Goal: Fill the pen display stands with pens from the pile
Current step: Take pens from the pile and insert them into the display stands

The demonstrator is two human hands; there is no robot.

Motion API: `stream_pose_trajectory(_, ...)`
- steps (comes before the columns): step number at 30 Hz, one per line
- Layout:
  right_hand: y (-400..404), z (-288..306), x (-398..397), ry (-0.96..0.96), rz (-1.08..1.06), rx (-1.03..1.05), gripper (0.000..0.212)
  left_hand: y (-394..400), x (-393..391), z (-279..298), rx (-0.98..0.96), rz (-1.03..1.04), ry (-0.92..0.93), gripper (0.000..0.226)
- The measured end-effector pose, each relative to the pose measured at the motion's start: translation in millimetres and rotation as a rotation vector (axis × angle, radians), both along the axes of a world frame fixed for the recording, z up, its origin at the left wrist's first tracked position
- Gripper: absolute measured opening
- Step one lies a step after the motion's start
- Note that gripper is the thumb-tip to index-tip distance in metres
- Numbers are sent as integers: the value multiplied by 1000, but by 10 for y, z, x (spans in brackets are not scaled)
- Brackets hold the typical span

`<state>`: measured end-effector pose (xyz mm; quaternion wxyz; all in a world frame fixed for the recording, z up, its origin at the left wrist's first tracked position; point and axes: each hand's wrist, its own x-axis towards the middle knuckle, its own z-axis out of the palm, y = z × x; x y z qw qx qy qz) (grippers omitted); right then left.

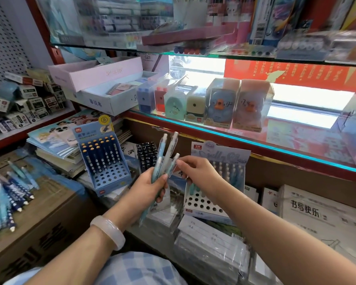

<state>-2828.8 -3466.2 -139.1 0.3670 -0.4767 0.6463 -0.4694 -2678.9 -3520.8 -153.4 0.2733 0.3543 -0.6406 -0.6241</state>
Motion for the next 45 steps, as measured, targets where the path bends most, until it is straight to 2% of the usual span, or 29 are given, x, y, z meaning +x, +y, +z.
stream_pose_trajectory(4,-23,10,-36,-94,-40,-14,17,29,-15,25,-18,-14,-45,12)
stream_pose_trajectory(8,-10,37,-82,-57,-7,-9,9,69,-43,61,6,-40,-80,10)
stream_pose_trajectory(12,-2,83,-261,20,-131,-58,10,13,-67,27,20,145,-87,9)
stream_pose_trajectory(15,16,45,-460,287,-265,-97,7,-108,-17,-17,110,331,-28,9)
stream_pose_trajectory(18,30,-103,-533,520,-279,-54,9,-189,51,-81,156,414,7,18)
stream_pose_trajectory(28,-1,-375,-467,756,-226,40,9,-168,69,-102,62,266,-13,19)
stream_pose_trajectory(45,-23,-389,-468,792,-237,113,13,-103,36,-69,45,229,-37,19)
